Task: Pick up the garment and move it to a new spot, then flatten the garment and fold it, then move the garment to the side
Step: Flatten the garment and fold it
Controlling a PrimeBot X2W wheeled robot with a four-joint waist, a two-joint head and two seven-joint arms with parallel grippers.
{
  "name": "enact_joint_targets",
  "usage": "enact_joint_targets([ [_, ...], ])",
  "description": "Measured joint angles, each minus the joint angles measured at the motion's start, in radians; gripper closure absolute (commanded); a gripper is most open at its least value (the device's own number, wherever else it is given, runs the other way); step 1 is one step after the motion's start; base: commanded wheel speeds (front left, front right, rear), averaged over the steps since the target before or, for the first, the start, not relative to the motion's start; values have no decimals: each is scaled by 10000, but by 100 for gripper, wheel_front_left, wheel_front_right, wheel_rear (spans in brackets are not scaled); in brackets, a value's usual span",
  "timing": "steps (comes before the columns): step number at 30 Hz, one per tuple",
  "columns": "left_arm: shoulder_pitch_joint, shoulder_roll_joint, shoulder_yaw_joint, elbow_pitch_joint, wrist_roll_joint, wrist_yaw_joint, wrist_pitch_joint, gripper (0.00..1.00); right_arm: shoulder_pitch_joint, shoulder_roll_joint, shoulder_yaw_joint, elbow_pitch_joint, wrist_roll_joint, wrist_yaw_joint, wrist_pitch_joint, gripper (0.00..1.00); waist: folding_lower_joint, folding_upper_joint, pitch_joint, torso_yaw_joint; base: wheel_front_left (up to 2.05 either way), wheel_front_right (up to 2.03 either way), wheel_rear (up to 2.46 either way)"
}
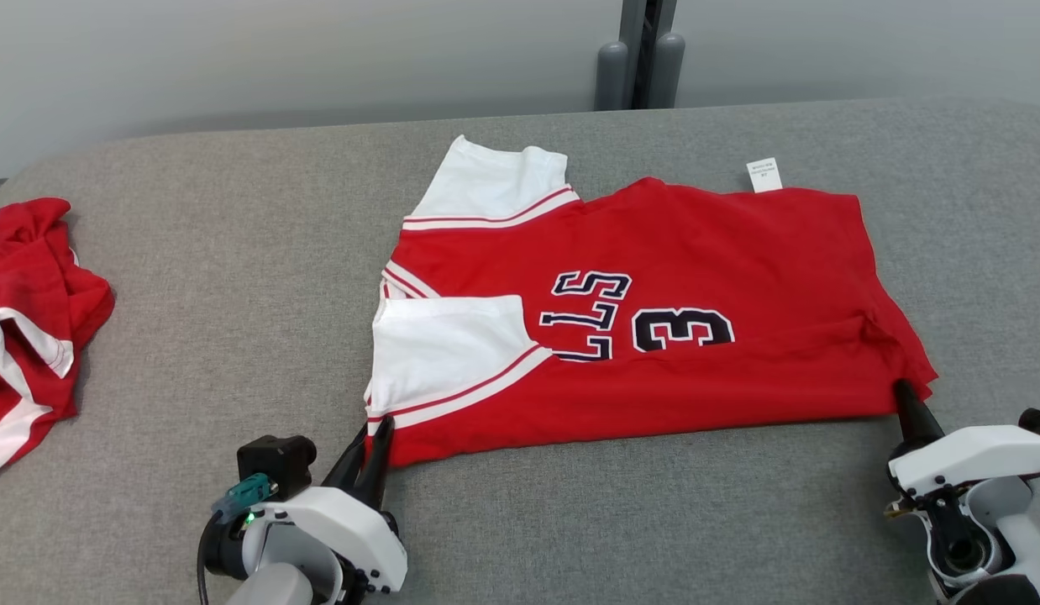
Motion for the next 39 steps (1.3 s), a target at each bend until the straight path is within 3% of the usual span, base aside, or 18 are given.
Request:
enact_joint_targets([
  [6,327,391,-270,-313,-25,-314,562,100,589,-274,119,-238,364,0,2,100,0,0,-309,-123,0,0,0],
  [11,887,876,-581,-1003,-416,-794,1630,100,1007,-545,209,-249,546,2,222,100,0,0,-634,-262,0,0,0],
  [19,1672,1549,-696,-2303,-1189,-1018,3078,100,1397,-865,403,-127,566,2,1009,100,0,0,-969,-411,0,0,0],
  [23,2171,1977,-802,-3208,-1509,-963,3875,100,1639,-1026,410,-58,556,2,1536,100,0,0,-1098,-453,0,0,0],
  [30,2814,2495,-771,-4332,-1732,-577,4349,100,2114,-1218,284,-384,464,2,2251,100,0,0,-1162,-483,0,0,0],
  [31,2870,2518,-771,-4420,-1758,-514,4376,100,2168,-1225,226,-395,460,2,2393,83,0,0,-1159,-485,0,0,0],
  [32,2911,2535,-777,-4500,-1778,-508,4422,100,2224,-1225,163,-397,449,2,2504,13,0,0,-1153,-486,0,0,0],
  [33,2952,2537,-782,-4579,-1833,-497,4462,67,2270,-1223,100,-401,437,2,2612,0,0,0,-1145,-485,0,0,0],
  [35,3007,2569,-867,-4702,-1839,-470,4623,0,2288,-1237,-44,-485,257,2,2596,0,0,0,-1122,-483,0,0,0],
  [39,3012,2761,-828,-4905,-1835,-297,4773,0,2226,-1338,-462,-656,-98,0,2445,0,0,0,-1071,-481,0,0,0],
])
